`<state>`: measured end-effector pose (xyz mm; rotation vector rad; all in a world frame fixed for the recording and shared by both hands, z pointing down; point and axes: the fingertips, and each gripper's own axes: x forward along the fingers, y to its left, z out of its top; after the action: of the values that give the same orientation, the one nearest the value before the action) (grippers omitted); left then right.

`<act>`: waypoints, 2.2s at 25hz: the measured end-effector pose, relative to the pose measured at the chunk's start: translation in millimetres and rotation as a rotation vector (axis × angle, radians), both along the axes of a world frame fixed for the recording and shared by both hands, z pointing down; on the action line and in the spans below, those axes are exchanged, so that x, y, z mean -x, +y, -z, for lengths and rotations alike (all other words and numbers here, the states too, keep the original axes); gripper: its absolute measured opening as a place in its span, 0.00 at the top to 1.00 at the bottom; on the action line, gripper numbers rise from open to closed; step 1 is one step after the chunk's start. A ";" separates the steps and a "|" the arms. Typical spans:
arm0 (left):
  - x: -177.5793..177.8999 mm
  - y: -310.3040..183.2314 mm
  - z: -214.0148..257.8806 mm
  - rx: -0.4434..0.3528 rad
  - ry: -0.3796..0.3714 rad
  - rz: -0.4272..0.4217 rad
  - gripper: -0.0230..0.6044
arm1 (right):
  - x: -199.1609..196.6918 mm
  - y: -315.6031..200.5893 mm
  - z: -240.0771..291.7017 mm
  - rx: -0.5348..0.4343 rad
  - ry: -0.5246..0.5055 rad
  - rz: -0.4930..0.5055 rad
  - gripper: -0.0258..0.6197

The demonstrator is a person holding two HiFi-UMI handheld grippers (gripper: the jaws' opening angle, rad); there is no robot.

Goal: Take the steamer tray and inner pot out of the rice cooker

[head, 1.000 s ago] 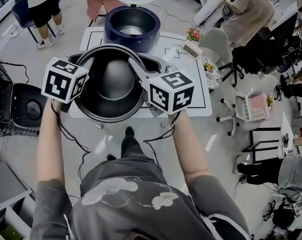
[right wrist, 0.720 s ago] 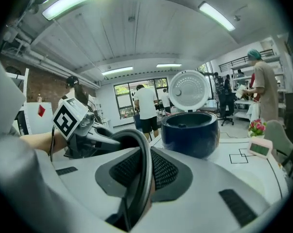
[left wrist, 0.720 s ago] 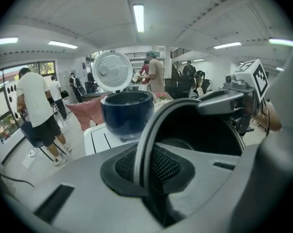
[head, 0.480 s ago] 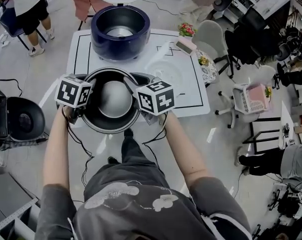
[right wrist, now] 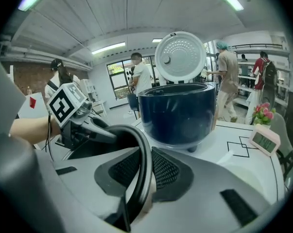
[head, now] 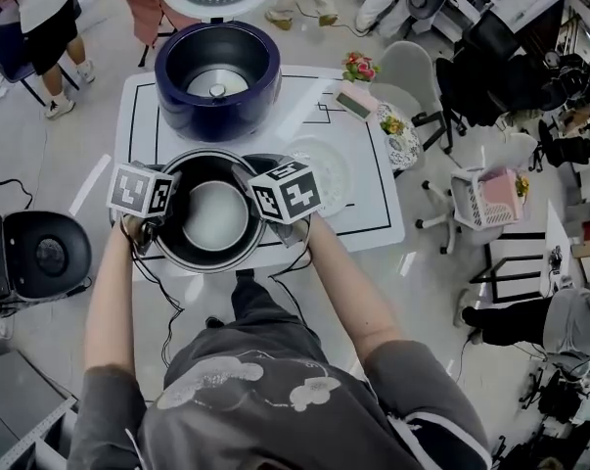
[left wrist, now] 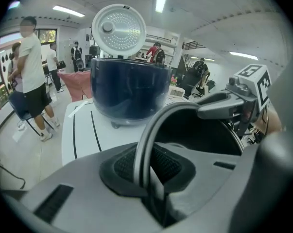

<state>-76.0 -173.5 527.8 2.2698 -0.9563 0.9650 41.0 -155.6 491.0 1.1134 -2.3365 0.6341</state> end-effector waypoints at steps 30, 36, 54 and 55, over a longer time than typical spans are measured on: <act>10.0 2.6 58.7 -0.214 0.224 0.146 0.33 | -48.2 14.8 31.2 -0.246 0.001 -0.208 0.50; 32.4 40.1 88.3 -0.290 0.250 0.167 0.33 | -45.8 43.3 60.6 -0.317 -0.046 -0.268 0.50; 67.0 157.2 104.8 -0.558 0.160 0.164 0.65 | -30.0 136.5 92.6 -0.553 -0.045 -0.396 0.91; 70.6 160.5 103.2 -0.574 0.141 0.178 0.70 | -29.3 139.2 92.2 -0.551 -0.039 -0.395 0.92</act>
<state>-146.6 -13.0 424.7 2.5986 -1.4869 0.4826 70.3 -16.4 398.8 1.8470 -2.4084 0.1255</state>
